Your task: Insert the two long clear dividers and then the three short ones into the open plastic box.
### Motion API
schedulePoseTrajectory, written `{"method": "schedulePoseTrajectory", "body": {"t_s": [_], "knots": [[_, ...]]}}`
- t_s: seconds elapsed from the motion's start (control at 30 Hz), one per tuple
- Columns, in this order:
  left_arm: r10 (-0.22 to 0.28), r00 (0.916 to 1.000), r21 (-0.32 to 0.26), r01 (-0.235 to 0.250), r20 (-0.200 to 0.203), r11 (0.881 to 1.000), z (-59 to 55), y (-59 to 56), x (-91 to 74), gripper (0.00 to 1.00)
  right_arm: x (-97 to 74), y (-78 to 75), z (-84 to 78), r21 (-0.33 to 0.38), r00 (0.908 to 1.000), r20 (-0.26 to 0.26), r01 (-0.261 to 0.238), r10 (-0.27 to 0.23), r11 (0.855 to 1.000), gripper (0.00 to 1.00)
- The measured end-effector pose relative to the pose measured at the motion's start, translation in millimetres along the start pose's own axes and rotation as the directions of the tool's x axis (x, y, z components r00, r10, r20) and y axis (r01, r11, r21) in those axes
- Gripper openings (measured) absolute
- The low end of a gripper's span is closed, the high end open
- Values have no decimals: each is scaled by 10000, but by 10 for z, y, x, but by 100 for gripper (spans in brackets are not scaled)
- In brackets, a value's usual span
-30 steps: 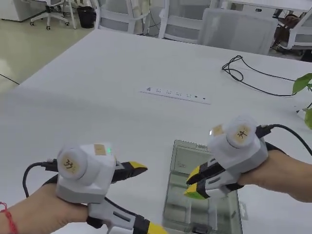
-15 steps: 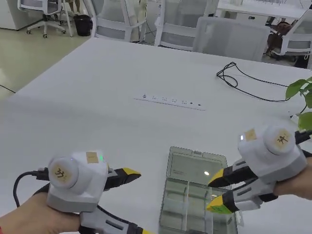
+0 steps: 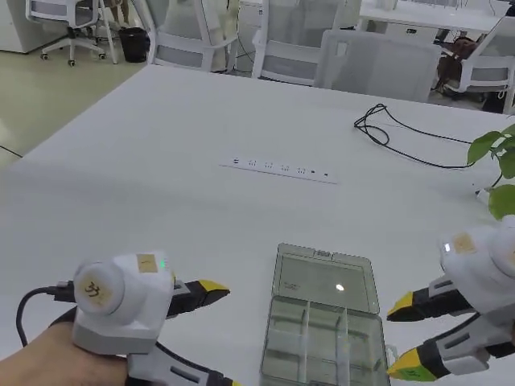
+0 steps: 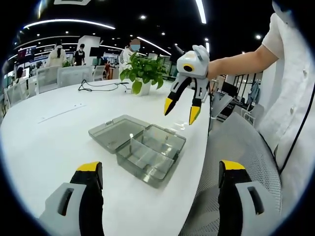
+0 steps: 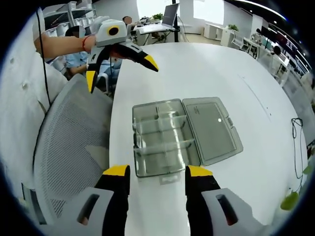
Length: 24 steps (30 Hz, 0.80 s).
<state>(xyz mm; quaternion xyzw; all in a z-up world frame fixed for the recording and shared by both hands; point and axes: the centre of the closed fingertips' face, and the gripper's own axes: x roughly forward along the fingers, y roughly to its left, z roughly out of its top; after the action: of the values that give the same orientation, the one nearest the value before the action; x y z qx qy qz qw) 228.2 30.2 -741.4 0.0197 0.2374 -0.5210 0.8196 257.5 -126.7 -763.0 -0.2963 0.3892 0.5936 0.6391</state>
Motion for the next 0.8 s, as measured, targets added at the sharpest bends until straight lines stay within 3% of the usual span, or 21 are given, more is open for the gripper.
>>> {"method": "schedulePoseTrajectory", "body": {"t_s": [0.43, 0.8], "knots": [[0, 10000, -105, -1, -74, 9999, -34, 17, -13, 100, -64, -73, -681, -97, 9935, -1138, 1, -12, 10000, 51], [31, 10000, -178, -32, -55, 9998, -33, 27, -16, 100, -30, -202, -1181, -585, 9736, -2275, 53, -185, 9983, 50]]}}
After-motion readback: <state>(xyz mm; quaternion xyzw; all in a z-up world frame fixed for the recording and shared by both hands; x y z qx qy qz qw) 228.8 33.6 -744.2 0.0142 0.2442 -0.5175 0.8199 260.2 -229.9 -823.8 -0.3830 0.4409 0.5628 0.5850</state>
